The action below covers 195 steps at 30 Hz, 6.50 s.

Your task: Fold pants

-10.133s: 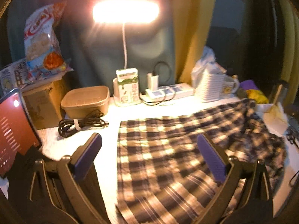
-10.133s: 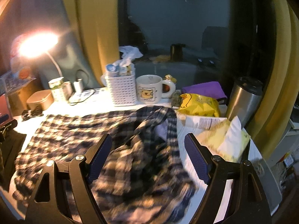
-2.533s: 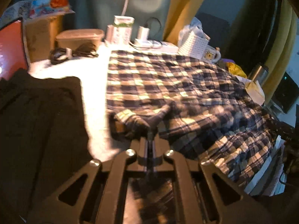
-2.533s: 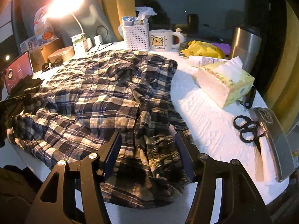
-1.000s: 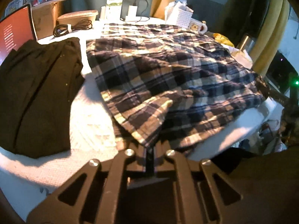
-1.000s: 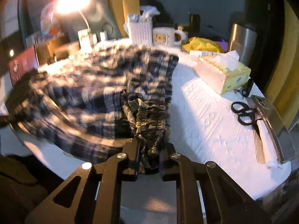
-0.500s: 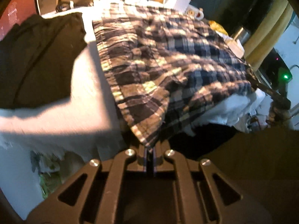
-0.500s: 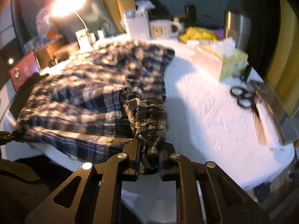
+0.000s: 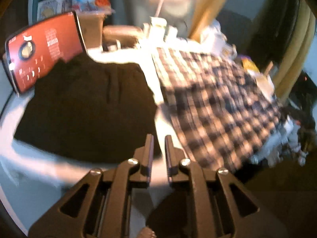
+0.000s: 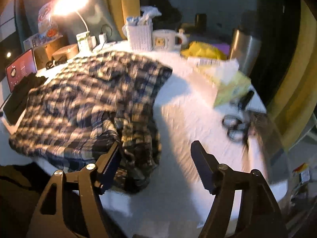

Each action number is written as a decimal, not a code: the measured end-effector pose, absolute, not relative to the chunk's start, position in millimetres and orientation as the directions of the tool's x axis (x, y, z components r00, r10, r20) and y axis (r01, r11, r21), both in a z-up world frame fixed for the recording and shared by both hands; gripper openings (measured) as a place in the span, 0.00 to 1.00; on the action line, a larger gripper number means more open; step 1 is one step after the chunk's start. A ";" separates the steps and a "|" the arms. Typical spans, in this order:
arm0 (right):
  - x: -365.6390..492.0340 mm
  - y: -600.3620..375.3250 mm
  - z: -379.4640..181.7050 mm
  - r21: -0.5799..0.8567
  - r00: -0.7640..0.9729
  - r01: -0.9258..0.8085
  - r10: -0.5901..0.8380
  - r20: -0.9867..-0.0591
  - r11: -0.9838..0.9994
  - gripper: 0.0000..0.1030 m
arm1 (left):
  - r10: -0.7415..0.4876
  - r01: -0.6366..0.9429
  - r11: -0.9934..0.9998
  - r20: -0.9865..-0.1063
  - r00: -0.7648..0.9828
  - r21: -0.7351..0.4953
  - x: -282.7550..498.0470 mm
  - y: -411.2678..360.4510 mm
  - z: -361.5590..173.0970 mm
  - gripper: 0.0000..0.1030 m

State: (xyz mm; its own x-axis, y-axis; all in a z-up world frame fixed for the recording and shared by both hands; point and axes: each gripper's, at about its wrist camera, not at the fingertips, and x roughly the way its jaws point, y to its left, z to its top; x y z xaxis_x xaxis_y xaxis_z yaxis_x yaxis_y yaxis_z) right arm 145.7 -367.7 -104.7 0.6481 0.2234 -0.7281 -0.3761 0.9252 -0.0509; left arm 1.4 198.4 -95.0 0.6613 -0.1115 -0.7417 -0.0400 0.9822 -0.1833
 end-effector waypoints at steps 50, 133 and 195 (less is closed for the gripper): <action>407.6 -272.3 -143.4 -0.152 0.581 -0.462 0.168 -0.796 0.874 0.14 | 0.002 0.022 1.000 -0.854 0.520 0.016 426.3 163.0 -174.7 0.55; 138.6 -323.0 -146.3 0.005 0.646 -0.323 0.224 -0.730 0.946 0.74 | -0.035 0.076 0.997 -0.800 0.599 0.013 9.0 34.5 -185.6 0.79; 199.8 -341.0 -50.7 0.041 0.766 -0.359 0.319 -0.559 0.932 0.16 | -0.263 0.173 0.961 -0.524 0.810 -0.215 98.4 115.2 -29.1 0.07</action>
State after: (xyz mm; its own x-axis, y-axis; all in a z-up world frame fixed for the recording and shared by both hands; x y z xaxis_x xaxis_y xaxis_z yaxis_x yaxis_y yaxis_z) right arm 199.8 -341.0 -50.7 0.7655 0.3193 -0.5586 -0.3592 0.9324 0.0406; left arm 98.4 115.2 -29.1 0.8104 -0.2632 -0.5235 0.1734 0.9612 -0.2147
